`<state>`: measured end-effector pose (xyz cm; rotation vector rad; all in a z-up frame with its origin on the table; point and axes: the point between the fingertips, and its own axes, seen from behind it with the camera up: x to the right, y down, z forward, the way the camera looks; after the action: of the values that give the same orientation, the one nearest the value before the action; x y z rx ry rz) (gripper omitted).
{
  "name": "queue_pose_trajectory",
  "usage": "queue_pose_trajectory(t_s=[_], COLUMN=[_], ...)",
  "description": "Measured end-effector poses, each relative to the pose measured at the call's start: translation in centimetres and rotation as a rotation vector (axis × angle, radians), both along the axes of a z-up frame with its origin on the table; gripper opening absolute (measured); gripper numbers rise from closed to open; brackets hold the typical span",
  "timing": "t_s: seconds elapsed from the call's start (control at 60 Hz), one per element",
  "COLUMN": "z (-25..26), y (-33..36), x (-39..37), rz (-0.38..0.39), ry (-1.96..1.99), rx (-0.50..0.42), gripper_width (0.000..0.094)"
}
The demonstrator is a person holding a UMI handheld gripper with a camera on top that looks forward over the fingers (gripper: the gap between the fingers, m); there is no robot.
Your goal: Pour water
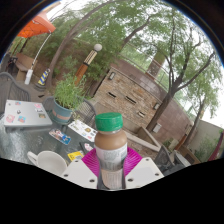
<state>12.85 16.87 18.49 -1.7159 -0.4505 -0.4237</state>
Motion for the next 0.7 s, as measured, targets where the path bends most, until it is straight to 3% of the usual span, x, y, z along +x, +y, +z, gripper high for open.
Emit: queue_pose_trajectory(t_s=[0.05, 0.133, 0.383, 0.483, 0.7], z=[-1.5, -5.4, -12.3, -12.0, -12.0], y=[-1.6, -0.6, -0.7, -1.1, -1.2], x=[0.7, 1.8, 2.7, 2.7, 2.8], rz=[-0.018, -0.011, 0.074, 0.138, 0.172], ry=[0.168, 0.337, 0.589, 0.597, 0.628], rx=[0.043, 0.017, -0.122, -0.096, -0.093], gripper_width=[0.0269, 0.0268, 0.0268, 0.0274, 0.0307])
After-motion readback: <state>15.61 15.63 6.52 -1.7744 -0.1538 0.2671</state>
